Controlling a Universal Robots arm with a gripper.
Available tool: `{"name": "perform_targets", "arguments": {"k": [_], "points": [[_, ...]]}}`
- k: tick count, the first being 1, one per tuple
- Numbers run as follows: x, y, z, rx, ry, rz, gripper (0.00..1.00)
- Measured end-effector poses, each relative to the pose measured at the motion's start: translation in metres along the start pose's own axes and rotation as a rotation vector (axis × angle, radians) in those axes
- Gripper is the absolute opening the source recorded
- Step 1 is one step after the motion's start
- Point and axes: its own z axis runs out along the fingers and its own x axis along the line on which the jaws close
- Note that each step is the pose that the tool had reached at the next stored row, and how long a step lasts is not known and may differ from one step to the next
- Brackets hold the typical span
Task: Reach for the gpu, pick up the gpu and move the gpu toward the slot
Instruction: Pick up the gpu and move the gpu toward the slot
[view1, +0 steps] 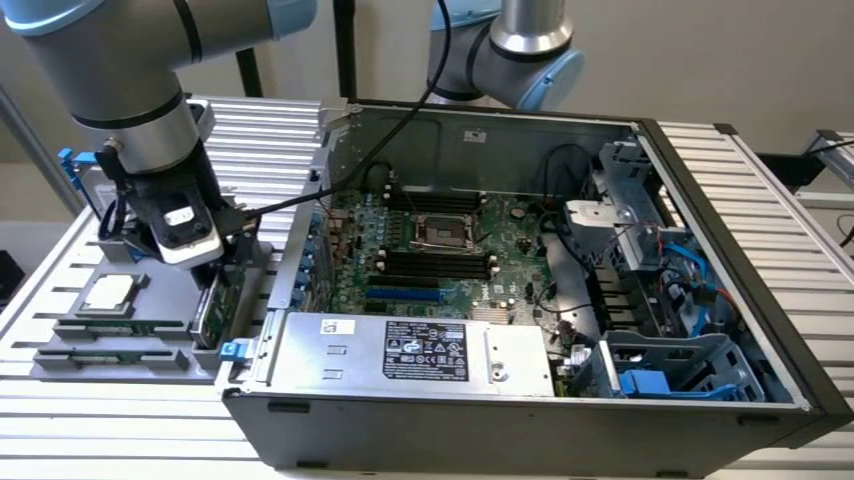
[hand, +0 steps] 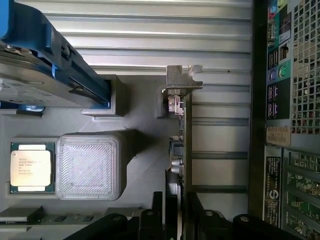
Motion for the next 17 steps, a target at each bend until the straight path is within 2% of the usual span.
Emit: {"name": "perform_targets", "arguments": {"k": [5,7,8,17], "points": [[0.0001,0.0015,0.0008,0.0000,-0.0002,0.000,0.33],[0.0002,0.0016,0.0008,0.0003,0.0001,0.000,0.31],[0.0002,0.0016,0.0008,0.0003,0.0001,0.000,0.26],[0.0002,0.0017,0.0008,-0.0001,-0.0002,0.000,0.26]]}}
